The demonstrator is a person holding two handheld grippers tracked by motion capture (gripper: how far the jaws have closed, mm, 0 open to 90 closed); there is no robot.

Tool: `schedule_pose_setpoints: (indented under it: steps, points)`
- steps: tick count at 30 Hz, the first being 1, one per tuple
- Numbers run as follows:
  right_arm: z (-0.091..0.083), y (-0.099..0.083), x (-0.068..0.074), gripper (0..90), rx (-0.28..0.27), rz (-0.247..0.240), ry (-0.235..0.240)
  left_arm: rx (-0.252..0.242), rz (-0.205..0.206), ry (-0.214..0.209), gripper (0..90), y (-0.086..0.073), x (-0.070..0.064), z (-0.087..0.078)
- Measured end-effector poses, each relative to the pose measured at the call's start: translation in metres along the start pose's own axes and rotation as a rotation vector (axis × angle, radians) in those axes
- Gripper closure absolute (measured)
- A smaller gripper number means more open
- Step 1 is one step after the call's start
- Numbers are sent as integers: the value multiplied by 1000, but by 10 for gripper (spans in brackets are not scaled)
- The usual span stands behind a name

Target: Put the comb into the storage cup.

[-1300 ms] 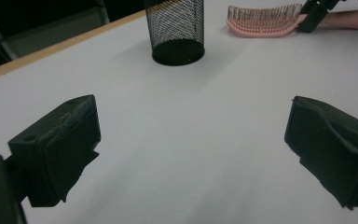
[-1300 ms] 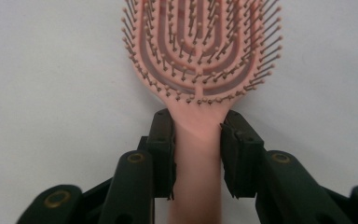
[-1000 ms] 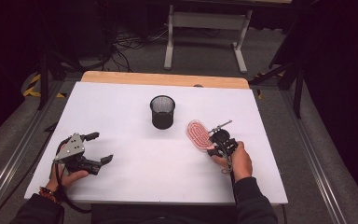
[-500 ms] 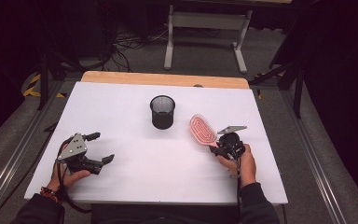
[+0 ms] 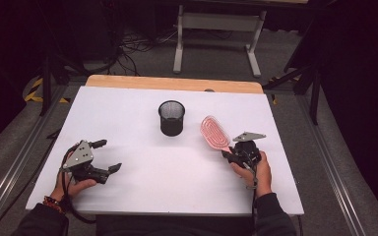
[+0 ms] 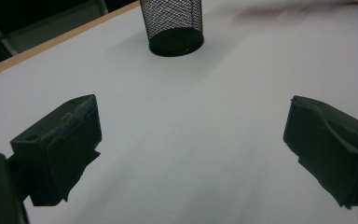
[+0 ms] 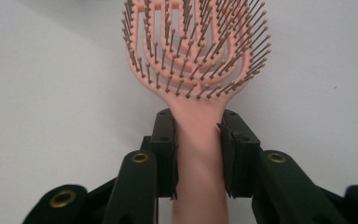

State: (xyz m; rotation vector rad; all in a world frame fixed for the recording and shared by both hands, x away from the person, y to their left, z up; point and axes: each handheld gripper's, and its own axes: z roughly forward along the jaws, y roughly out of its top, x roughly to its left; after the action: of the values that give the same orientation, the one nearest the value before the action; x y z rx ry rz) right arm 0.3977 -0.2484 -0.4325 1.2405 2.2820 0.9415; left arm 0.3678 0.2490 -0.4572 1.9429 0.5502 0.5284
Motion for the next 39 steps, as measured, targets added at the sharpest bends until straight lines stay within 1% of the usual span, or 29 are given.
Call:
schedule_pose_setpoints:
  steps: [2,5,6,7,9,10,11,13,15,16,17,21,26,27,28,36,37,39]
  points:
    - [-2,0,0,700,-32,1,5,-2,-1,0,52,0,0,0]
    - [-6,1,0,700,-72,-6,-7,-4,-3,0,52,0,0,-1]
    - [-7,1,1,700,-82,-4,-2,-5,-3,0,52,0,1,-1]
    - [-8,1,1,699,-92,-17,-9,-8,-4,0,52,0,1,-1]
    - [-10,2,2,699,-119,-25,-16,-9,-4,-2,52,0,1,-1]
    - [-10,2,2,699,-119,-25,-16,-9,-4,-2,52,0,1,-1]
    - [-12,2,3,700,-147,-28,-18,-10,-5,-3,52,0,1,-1]
    - [-15,3,4,699,-168,-33,-26,-10,-5,-2,52,0,1,-1]
    - [-17,3,4,699,-203,-31,-33,-10,-5,-2,52,0,1,-1]
    - [-17,3,4,699,-203,-31,-33,-10,-5,-2,52,0,1,-1]
    - [-20,3,4,700,-236,-33,-39,-10,-3,-1,52,0,1,-1]
    - [-24,3,5,700,-287,-36,-46,-11,-6,0,52,0,1,-1]
    - [-29,3,8,700,-337,-43,-57,-18,-12,-1,52,0,1,-1]
    - [-29,3,8,700,-337,-43,-57,-18,-12,-1,52,0,1,-1]
    - [-31,4,9,700,-357,-43,-58,-27,-21,-7,52,0,1,-1]
    - [-39,6,16,700,-426,-54,-59,-45,-41,10,56,1,1,-2]
    - [-42,7,18,700,-446,-60,-64,-46,-44,16,56,2,1,-2]
    - [-44,8,19,700,-461,-58,-57,-44,-43,22,55,2,1,-2]
